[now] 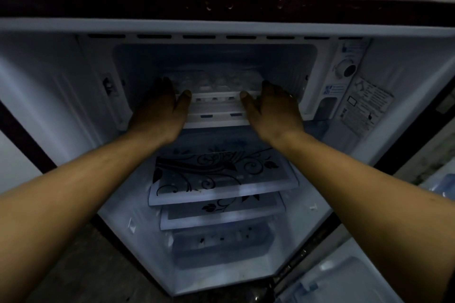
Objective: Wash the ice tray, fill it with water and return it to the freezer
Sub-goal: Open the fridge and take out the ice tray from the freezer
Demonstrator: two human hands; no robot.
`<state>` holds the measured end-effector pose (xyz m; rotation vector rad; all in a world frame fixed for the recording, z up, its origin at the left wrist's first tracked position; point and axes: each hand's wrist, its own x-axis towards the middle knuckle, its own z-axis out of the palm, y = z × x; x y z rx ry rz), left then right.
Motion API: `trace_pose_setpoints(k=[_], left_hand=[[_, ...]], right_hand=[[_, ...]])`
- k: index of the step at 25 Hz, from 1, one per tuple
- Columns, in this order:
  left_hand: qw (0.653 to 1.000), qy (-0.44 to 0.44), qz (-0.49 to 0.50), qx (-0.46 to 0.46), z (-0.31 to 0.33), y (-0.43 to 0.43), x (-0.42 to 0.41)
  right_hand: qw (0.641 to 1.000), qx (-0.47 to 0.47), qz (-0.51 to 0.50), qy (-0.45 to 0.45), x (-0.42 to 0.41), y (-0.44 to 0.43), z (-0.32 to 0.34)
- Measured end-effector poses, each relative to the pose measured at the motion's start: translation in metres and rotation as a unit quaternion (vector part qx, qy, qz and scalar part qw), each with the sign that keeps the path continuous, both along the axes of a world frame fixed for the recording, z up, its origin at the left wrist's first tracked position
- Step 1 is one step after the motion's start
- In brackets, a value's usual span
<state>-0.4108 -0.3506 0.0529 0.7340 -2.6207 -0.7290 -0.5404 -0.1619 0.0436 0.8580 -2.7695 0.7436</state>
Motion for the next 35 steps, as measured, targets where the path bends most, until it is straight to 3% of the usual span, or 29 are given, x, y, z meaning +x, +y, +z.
trace_pose_setpoints(k=[3,7,9,11,13,15,18,23,27,35], left_hand=[[0.996,0.043,0.008,0.075,0.010,0.012,0.009],[0.965,0.141,0.069,0.212,0.025,0.023,0.019],[0.909,0.234,0.127,0.319,0.031,0.029,0.026],[0.831,0.304,0.163,0.437,0.034,0.037,0.036],[0.779,0.336,0.177,0.499,0.035,0.041,0.046],[0.750,0.346,0.183,0.533,0.034,0.045,0.052],[0.728,0.331,0.192,0.569,0.033,0.049,0.060],[0.720,0.290,0.191,0.602,0.028,0.062,0.084],[0.734,0.256,0.186,0.600,0.031,0.080,0.118],[0.767,0.179,0.151,0.597,0.040,0.115,0.228]], right_hand=[[0.998,-0.007,-0.043,0.050,0.006,0.003,0.005],[0.970,-0.216,-0.064,-0.093,0.010,0.014,0.014],[0.920,-0.331,-0.105,-0.183,0.010,0.021,0.017],[0.842,-0.432,-0.139,-0.291,0.015,0.028,0.019],[0.768,-0.497,-0.164,-0.369,0.021,0.034,0.023],[0.739,-0.510,-0.179,-0.402,0.029,0.043,0.026],[0.751,-0.467,-0.182,-0.431,0.040,0.055,0.025],[0.790,-0.385,-0.196,-0.435,0.073,0.074,0.019],[0.798,-0.364,-0.210,-0.433,0.112,0.094,0.017],[0.755,-0.400,-0.251,-0.455,0.245,0.146,0.023]])
